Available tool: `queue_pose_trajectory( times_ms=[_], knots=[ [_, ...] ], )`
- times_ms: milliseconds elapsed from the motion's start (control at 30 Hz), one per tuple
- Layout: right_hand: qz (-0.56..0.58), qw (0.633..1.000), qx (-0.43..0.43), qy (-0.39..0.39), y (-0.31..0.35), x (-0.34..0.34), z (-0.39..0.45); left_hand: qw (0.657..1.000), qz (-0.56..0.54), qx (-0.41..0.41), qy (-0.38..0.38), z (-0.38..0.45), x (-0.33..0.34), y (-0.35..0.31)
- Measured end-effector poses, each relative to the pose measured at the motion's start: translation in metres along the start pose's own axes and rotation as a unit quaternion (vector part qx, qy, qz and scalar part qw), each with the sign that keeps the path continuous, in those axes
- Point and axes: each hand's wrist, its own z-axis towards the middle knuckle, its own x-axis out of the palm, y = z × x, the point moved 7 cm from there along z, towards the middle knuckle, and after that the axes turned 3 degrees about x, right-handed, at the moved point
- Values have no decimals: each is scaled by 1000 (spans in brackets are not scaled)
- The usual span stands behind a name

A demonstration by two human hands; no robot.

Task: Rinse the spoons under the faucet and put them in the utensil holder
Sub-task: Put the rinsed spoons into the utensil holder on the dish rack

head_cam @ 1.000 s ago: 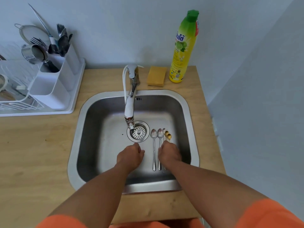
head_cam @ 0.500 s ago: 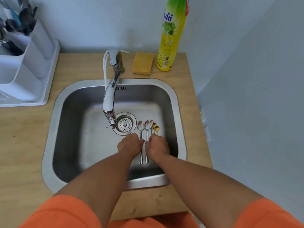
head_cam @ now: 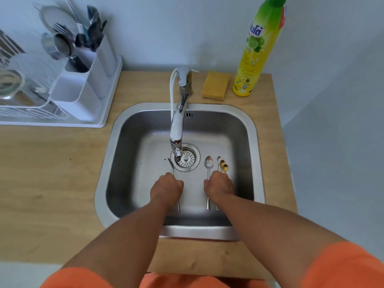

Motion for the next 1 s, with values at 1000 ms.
queue_pose_trajectory(
  times_ms=[1000],
  knots=[
    [7,974,-226,30,123,9,-63,880,-112,70,-457,10,-400,102]
  ],
)
